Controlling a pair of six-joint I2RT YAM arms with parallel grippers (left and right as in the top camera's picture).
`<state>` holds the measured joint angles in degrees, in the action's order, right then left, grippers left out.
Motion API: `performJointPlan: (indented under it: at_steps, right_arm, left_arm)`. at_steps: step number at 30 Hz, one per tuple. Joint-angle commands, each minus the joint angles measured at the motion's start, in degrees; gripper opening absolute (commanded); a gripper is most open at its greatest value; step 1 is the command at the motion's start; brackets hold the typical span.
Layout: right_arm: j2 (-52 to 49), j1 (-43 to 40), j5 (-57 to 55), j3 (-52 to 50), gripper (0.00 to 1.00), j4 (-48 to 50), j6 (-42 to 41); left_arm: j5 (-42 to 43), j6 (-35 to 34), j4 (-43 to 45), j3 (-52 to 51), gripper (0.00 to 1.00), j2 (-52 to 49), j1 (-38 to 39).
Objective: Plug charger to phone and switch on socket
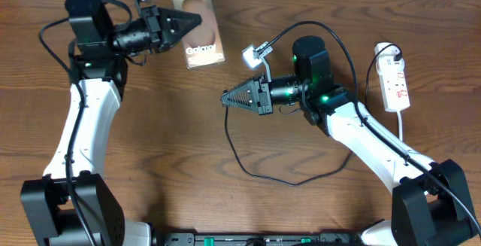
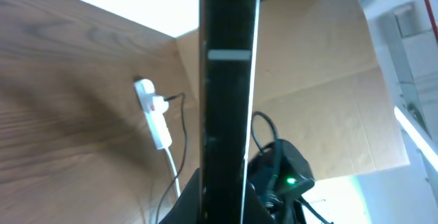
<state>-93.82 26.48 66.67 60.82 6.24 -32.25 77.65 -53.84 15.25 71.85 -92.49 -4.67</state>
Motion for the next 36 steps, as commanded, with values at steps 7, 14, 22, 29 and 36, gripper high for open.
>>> performJointPlan:
  at_steps: [7,14,22,29,36]
  right_arm:
    - [0.55,3.67,-27.69,0.37,0.22,-20.55,8.11]
    - [-1.46,10.03,-50.97,12.70,0.53,-36.89,10.34]
    - [-14.73,15.34,-63.56,26.29,0.60,-44.22,12.63]
    - [-26.08,15.72,-67.19,27.17,0.54,-41.22,12.59]
    - [-30.21,15.72,-67.19,27.17,0.07,-45.51,12.57]
  left_arm:
    - [2.43,9.55,-7.41,-0.50,0.07,1.81,-7.28]
    - [-7.87,26.36,-32.54,-0.55,0.07,1.81,-11.08]
    - [-12.26,30.08,-37.75,-0.55,0.08,1.81,-11.08]
    - [-19.02,30.34,-43.06,-0.55,0.08,1.81,-11.06]
    - [-19.23,30.91,-43.50,-0.55,0.07,1.81,-11.06]
